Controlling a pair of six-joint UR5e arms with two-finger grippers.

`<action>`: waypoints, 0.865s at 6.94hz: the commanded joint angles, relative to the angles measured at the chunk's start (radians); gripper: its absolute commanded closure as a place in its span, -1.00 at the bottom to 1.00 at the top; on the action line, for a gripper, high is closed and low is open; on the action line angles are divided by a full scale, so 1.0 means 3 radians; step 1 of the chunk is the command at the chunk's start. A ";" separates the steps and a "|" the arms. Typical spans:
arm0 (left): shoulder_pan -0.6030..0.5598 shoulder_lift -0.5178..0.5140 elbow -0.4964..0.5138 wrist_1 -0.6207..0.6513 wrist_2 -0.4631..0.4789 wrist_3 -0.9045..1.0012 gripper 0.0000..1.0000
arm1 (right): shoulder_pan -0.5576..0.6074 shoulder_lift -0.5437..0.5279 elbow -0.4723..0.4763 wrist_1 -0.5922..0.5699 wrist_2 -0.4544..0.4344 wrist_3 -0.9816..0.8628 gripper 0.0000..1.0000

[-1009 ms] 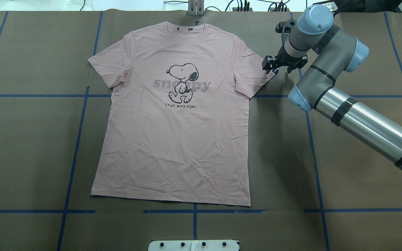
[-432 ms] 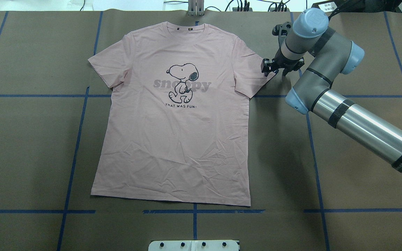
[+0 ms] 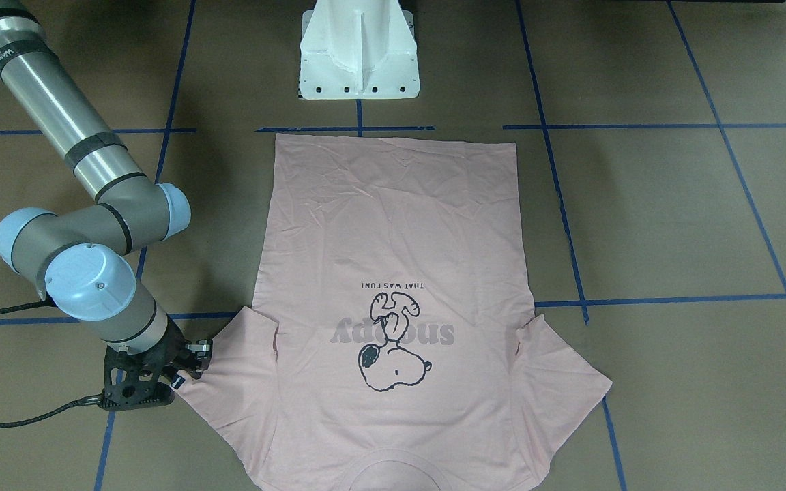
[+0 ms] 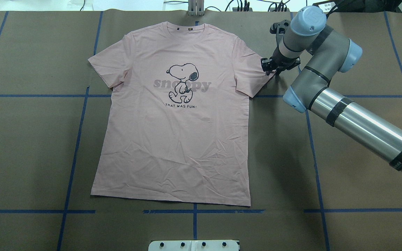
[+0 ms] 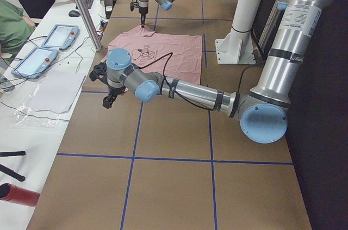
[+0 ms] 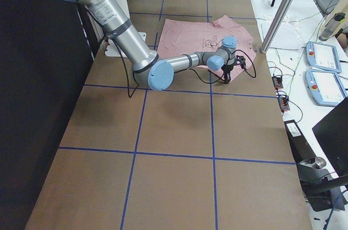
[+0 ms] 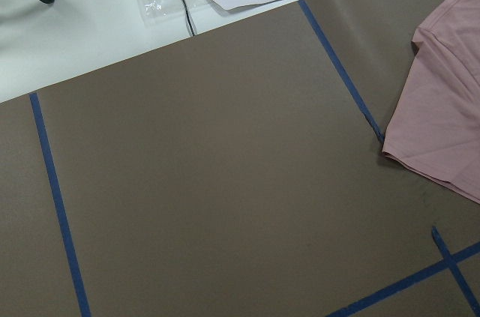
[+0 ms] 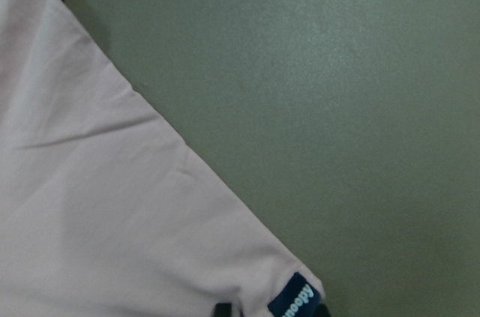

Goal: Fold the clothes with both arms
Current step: 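Move the right gripper to the shirt sleeve farthest from the robot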

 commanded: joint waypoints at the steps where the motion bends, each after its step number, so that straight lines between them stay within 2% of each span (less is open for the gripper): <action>1: 0.0000 -0.0019 0.0001 0.0004 0.0000 0.0000 -1.00 | 0.0005 0.0044 0.0001 0.0002 0.0000 -0.0005 0.89; 2: 0.0000 -0.0024 0.0001 0.0004 0.0000 0.0000 -1.00 | 0.0005 0.0105 0.0001 -0.0004 0.0000 0.0000 1.00; 6: 0.0000 -0.0019 0.0022 0.0004 0.0000 0.0005 -1.00 | -0.0184 0.0427 0.0170 0.0007 -0.0045 0.0040 1.00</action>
